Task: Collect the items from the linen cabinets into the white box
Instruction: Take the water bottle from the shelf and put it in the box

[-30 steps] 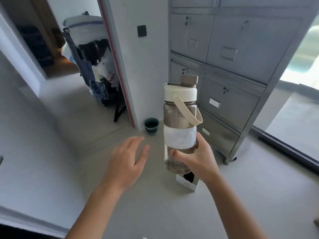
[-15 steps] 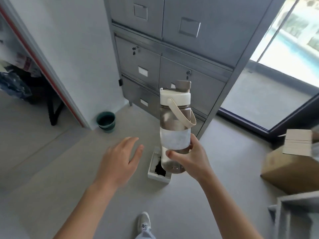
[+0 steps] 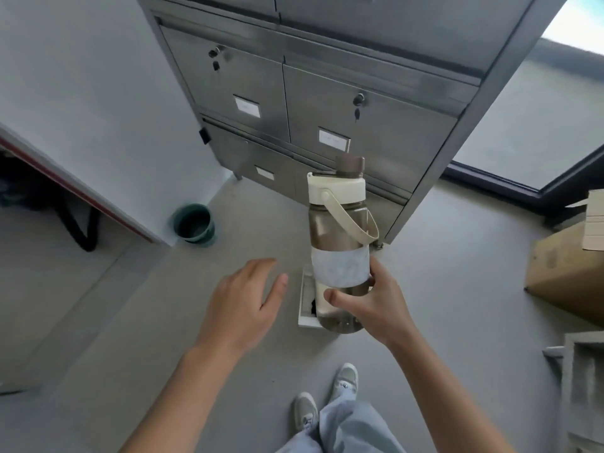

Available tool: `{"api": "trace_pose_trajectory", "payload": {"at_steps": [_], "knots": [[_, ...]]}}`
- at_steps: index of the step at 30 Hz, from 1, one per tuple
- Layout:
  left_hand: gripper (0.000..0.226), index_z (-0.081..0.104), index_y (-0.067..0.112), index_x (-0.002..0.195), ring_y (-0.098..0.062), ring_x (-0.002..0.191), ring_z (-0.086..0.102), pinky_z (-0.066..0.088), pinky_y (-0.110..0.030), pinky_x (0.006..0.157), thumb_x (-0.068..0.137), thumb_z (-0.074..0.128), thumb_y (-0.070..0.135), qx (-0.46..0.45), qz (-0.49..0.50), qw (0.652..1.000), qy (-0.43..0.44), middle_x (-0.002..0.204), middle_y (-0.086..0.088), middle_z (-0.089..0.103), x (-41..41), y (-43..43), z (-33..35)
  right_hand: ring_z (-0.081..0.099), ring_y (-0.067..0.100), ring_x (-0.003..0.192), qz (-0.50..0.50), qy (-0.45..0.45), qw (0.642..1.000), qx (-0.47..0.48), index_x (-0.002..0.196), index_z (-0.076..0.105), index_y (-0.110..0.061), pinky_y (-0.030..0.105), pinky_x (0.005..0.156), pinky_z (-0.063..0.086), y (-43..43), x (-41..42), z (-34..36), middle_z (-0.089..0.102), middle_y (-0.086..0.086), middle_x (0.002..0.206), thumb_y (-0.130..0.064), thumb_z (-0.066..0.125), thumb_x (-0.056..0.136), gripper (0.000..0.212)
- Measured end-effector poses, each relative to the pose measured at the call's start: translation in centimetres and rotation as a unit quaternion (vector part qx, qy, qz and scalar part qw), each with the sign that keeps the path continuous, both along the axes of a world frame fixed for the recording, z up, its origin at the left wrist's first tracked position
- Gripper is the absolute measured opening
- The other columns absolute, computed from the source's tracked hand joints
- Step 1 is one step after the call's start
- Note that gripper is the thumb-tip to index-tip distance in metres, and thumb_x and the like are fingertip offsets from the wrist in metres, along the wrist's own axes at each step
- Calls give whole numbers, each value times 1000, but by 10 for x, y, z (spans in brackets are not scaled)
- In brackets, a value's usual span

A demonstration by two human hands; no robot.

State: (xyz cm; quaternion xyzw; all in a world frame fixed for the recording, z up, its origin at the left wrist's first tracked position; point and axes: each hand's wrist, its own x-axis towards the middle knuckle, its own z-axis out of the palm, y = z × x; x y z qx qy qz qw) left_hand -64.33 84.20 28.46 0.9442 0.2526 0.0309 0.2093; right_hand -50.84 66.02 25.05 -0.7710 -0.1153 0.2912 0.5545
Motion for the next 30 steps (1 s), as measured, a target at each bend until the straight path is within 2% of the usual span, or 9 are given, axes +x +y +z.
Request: {"api": "trace_pose_trajectory", "payload": {"at_steps": [5,12,14,17,23,30], "knots": [[60,59,18,126,-25,109,61,47,-36,87,94,26,56,-10,7,999,34,125,0,63,19,23,-42,69,3,86,1,43,999,2,114,65,-31,29,63,60,26,17,-51,74,-10,98,-34,88,56,63],[56,59,17,123,-28,105,62,47,-38,85,94,28,53,-35,-7,997,65,123,-2,64,33,52,-147,69,3,93,-4,62,996,-58,113,63,-33,39,85,59,48,12,-148,74,-15,99,-45,86,54,64],[53,58,18,122,-29,103,62,47,-38,84,95,30,52,-50,-14,996,76,122,-2,64,30,61,-187,70,5,94,-23,79,995,-63,112,64,-32,38,83,59,52,1,-186,74,-14,100,-44,87,54,63],[47,58,19,121,-27,103,62,48,-38,83,96,34,51,-70,-16,994,84,120,-2,64,27,71,-255,70,1,89,-52,90,992,-68,109,64,-32,25,71,55,56,-15,-248,74,-17,97,-44,87,56,59],[45,54,22,122,-23,105,60,48,-39,83,97,33,53,-113,-22,989,97,120,3,62,15,56,-383,69,3,86,-73,93,988,-103,107,64,-32,34,76,58,55,-37,-370,73,-17,94,-49,84,54,60],[40,57,19,119,-21,102,60,47,-36,82,99,36,47,-87,-57,992,71,116,3,63,32,42,-500,65,-1,86,-69,27,992,-105,101,61,-37,22,67,50,40,-6,-484,68,-23,92,-48,83,54,53]]}}
